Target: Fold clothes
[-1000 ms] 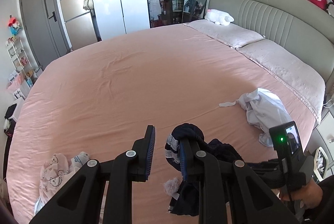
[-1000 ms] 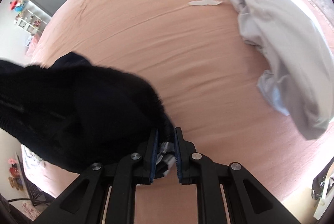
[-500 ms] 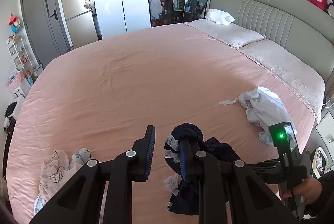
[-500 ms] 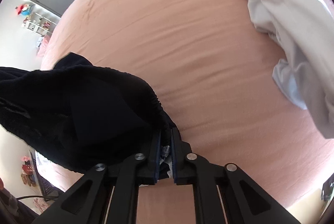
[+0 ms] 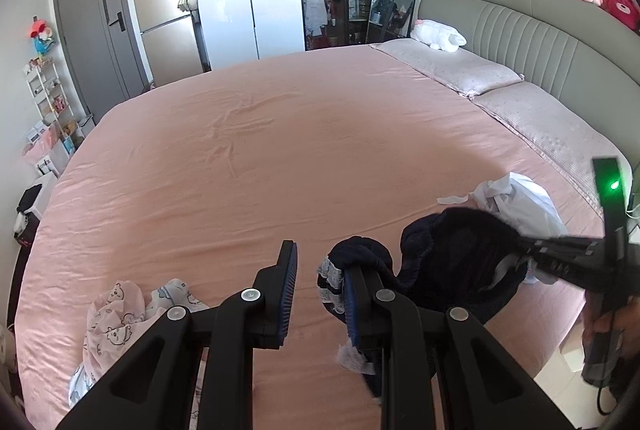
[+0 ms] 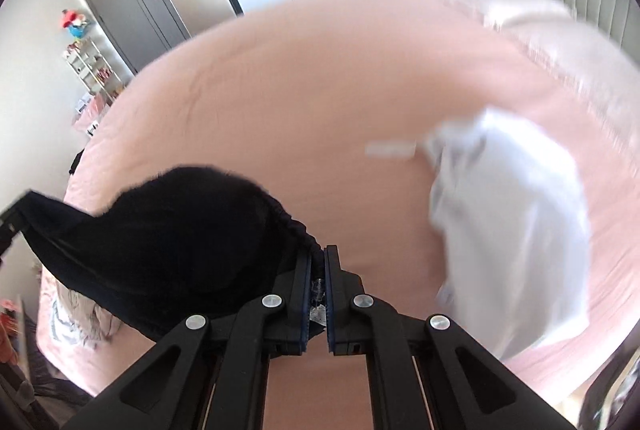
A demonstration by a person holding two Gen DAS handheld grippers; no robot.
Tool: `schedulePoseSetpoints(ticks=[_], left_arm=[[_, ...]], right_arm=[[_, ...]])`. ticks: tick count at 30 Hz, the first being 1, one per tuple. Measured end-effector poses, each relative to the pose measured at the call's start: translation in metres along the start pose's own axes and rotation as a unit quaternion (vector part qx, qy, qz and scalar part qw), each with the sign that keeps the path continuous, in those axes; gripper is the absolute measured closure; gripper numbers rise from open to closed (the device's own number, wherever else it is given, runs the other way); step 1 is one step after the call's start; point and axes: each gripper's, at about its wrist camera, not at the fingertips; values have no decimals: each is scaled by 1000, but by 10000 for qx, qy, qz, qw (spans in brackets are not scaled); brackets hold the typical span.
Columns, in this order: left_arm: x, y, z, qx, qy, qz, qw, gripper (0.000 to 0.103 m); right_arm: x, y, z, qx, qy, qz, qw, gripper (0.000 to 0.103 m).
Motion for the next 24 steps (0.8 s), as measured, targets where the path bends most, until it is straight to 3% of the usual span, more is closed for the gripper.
schedulePoseSetpoints(ticks=[6, 8, 13, 19, 24], left_arm=[[-8, -8, -9, -119, -70, 105, 9999, 84], [-14, -9, -13, -195, -100, 131, 9997, 84], [-36, -6, -24, -307, -127, 139, 9994, 84], [-71, -1, -48, -393, -375, 246, 9982, 84], [-96, -9, -50, -585, -264, 535, 9965, 84]], right_arm=[[-22, -55, -5, 200, -164, 846, 9961, 100], [-56, -55, 1, 294, -337, 1061, 9934, 100], [-119, -57, -17, 265, -589, 1314, 9892, 100], [-146, -65, -37, 539, -928, 1734, 9790, 100], [-181, -105, -52, 797, -1109, 2138, 9673, 100]])
Point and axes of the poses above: each gripper's, at about its wrist camera, not at the fingertips, and y roughly the way its jaws point, z to its right, x to its underside, and after that the axes turned 14 degrees about x, right-handed
